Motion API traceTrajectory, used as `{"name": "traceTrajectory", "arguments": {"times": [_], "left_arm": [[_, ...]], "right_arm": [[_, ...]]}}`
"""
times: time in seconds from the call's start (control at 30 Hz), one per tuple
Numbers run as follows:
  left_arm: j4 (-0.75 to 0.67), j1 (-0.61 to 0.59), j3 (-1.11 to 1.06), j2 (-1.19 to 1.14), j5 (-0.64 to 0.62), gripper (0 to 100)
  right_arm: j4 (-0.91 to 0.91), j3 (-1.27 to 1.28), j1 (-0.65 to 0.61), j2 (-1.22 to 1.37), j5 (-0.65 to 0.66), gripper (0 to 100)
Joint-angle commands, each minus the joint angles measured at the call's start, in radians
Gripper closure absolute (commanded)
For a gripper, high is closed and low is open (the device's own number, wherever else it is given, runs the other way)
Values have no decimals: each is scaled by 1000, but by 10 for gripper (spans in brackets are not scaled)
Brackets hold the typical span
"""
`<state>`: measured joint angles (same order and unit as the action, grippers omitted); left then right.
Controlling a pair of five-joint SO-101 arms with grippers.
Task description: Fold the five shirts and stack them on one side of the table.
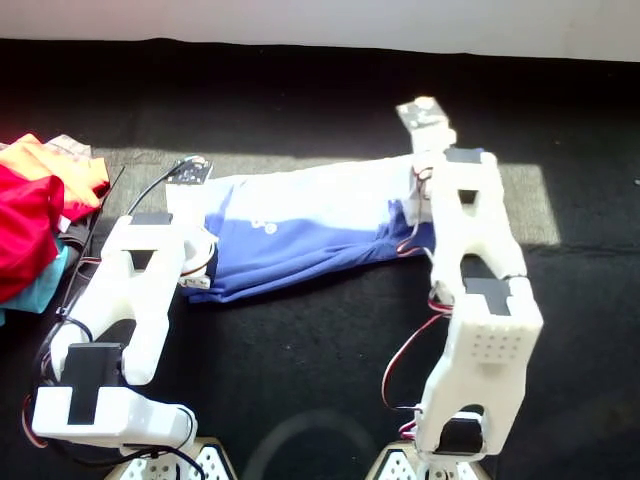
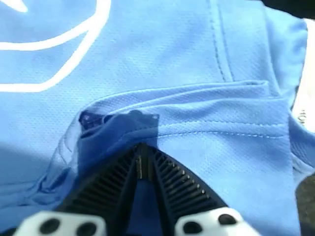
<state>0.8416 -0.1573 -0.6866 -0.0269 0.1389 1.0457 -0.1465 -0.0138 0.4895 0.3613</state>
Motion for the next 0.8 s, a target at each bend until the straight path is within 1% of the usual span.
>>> {"name": "traceTrajectory", "arguments": {"times": [0.0,0.1,0.23,0.3,0.47,0.6,0.67,0.77], "left_arm": [[0,-27,18,-10,-8,991],[0,-27,18,-10,-8,991],[0,-27,18,-10,-8,991],[0,-27,18,-10,-8,991],[0,-27,18,-10,-8,991],[9,-22,19,2,-8,991],[66,-5,42,4,-9,992],[218,19,143,27,-9,992]], "right_arm": [[54,-58,96,-162,-8,993],[93,-48,165,-202,14,993],[104,4,225,-150,101,993],[96,12,240,-107,123,993],[36,4,291,-8,126,993],[53,4,337,-53,126,993],[81,4,348,-117,124,993],[128,5,348,-236,120,993]]}}
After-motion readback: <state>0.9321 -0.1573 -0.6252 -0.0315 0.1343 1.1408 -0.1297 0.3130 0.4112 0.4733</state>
